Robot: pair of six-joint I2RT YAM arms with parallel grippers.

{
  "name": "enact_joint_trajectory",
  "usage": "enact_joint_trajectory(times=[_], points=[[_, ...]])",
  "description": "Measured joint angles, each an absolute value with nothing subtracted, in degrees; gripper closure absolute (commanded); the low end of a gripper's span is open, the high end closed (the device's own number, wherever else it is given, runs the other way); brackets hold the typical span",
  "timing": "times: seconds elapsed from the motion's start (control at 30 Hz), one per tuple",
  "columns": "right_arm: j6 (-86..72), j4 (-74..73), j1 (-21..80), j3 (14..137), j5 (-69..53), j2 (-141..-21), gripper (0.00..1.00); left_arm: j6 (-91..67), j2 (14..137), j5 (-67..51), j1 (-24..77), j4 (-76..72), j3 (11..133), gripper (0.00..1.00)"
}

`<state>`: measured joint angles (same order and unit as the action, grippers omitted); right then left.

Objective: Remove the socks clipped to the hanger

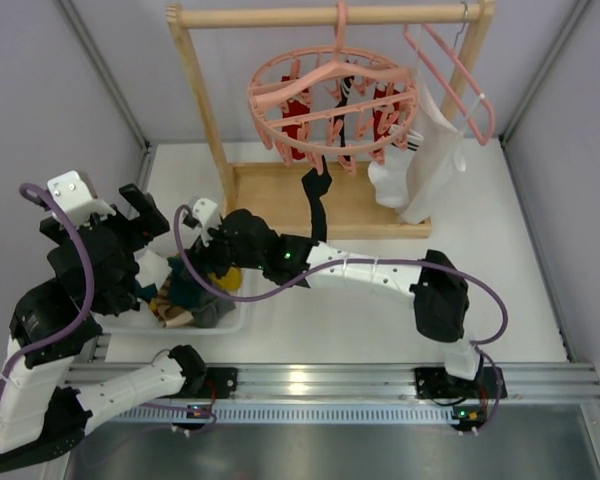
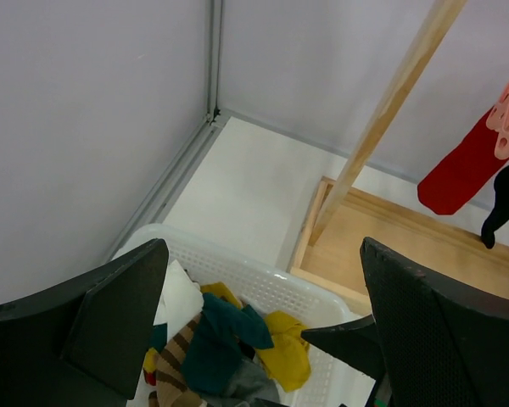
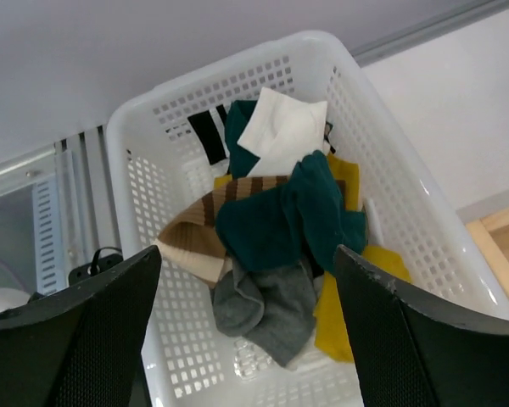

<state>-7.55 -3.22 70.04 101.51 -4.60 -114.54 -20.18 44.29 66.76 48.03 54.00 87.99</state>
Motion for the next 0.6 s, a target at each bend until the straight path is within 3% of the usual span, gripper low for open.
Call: enact_joint_trajectory(times=[0.13, 0.33, 0.6], points=[[-7.7, -2.4, 70.0, 91.2, -2.3, -107.2, 0.18, -20.8, 44.8, 64.2, 48.0, 54.1, 87.3, 0.02], [-10.7, -2.1, 69.9, 62.3, 6.3, -80.4, 0.11, -24.6, 48.8, 53.3, 48.0, 53.2, 82.3, 0.02], [-17.4, -7.6, 69.9, 42.8, 18.2, -48.6, 0.01, -23.8, 51.6, 28.9, 48.0, 31.6, 61.3, 0.02]])
